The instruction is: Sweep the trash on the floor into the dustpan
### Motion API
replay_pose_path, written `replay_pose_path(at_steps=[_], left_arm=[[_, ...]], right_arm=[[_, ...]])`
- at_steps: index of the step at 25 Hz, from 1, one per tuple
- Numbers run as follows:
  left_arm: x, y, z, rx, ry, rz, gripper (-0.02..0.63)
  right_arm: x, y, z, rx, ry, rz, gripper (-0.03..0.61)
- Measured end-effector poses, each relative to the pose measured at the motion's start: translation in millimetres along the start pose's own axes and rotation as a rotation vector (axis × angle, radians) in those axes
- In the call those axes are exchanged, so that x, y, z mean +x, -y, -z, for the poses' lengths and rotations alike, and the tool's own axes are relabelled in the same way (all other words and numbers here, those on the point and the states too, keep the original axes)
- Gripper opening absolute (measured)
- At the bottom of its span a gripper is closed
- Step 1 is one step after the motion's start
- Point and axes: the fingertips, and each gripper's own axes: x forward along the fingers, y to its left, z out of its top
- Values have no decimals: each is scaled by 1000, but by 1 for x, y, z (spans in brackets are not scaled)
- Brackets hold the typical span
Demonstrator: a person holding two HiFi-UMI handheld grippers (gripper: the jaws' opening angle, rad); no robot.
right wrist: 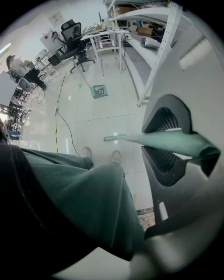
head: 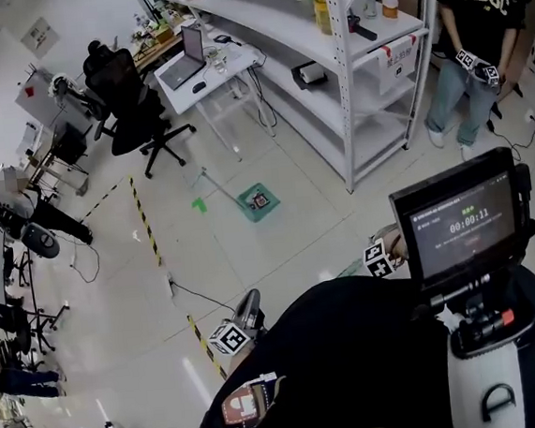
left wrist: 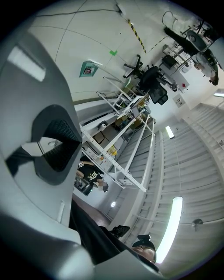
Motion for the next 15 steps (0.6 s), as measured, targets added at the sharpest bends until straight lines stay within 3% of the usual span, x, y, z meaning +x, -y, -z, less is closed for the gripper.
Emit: replay_pose_path(at_steps=[15], left_arm=[[-20,0,-10,-14,7,-20,-2]], right_arm=[[-14,7,-11,14,3,3,89]])
